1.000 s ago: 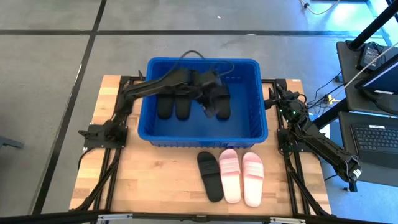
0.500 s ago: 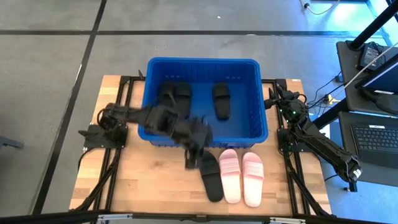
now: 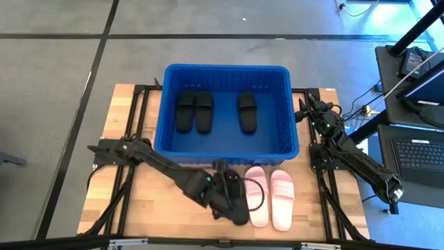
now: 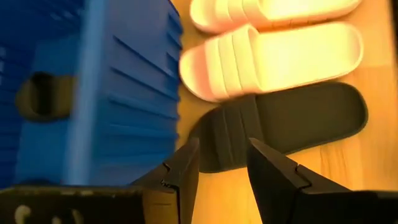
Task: Pick and place slides into bin
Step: Put the black slide into the blue bin
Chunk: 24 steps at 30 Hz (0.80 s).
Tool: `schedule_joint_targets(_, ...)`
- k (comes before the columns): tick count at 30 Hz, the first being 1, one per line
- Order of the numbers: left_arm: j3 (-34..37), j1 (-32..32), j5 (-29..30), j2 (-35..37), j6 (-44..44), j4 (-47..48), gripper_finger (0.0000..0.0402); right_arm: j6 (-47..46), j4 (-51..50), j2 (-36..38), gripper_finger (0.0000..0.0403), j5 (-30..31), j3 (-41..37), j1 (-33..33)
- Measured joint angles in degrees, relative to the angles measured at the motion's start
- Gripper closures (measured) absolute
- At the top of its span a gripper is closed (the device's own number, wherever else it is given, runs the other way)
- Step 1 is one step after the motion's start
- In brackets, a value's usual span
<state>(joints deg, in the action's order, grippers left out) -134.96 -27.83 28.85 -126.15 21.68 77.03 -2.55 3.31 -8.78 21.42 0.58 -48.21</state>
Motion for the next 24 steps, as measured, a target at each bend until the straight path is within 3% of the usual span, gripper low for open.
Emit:
schedule_joint_targets(4, 0.11, -0.57, -1.50, -3.12, 2.66, -0.94, 0.0276, 0.02, 0.00, 0.00, 0.0210, -0.12, 0.00, 0.00)
schedule_joint_targets(13, -0.02, -0.84, -2.46, -3.12, 3.27, -1.67, 0.0273, 2.96, 0.04, 0.00, 0.0210, -0.28, 0.00, 0.00)
schedule_joint_targets(24, 0.03, -1.60, -5.57, -3.12, 2.57, -1.68, 0.0194, 4.22, 0.00, 0.00, 0.0210, -0.45, 0.00, 0.00)
